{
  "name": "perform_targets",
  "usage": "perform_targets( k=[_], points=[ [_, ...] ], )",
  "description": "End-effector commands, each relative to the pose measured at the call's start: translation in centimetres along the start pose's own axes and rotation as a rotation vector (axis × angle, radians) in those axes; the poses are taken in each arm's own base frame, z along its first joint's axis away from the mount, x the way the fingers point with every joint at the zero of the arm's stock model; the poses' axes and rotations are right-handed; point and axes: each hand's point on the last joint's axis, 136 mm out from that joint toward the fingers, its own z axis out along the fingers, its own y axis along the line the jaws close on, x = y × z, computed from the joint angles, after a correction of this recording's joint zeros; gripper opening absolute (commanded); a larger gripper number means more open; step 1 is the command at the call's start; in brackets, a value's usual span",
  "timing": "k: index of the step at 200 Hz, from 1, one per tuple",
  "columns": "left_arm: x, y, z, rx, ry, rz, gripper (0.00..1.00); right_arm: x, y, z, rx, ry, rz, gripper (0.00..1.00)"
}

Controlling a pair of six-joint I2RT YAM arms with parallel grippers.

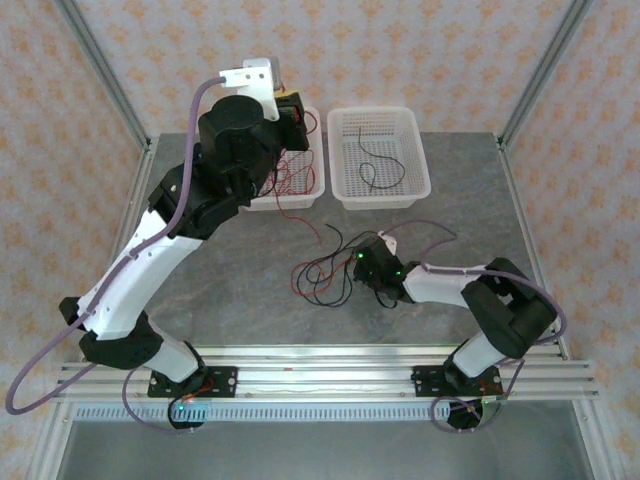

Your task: Untangle the cables

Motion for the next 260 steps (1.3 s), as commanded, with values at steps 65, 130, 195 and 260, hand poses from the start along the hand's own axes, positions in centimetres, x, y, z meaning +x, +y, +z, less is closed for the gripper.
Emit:
perform_targets(
  k=[65, 130, 195, 260],
  points=[
    [-4.8, 5.3, 6.3, -0.068, -0.096, -0.001, 0.00, -2.7, 2.0, -6.8, -0.093, -0.056, -0.026, 0.24],
    [-5.3, 10.2, 12.7, -0.077, -0.164, -0.026, 0.00, -3.8, 3.6, -10.0, -0.179, -0.077, -0.020, 0.27],
    [4.8, 15.3, 19.4, -0.162, -0.025, -0.014, 0.00, -4.2, 3.9, -10.2, -0.175, -0.078, -0.015, 0.28],
    [19.9, 19.9, 25.5, -0.249, 0.236, 0.003, 0.00, -4.0, 3.9, -9.5, -0.154, -0.061, -0.026, 0.29]
  ],
)
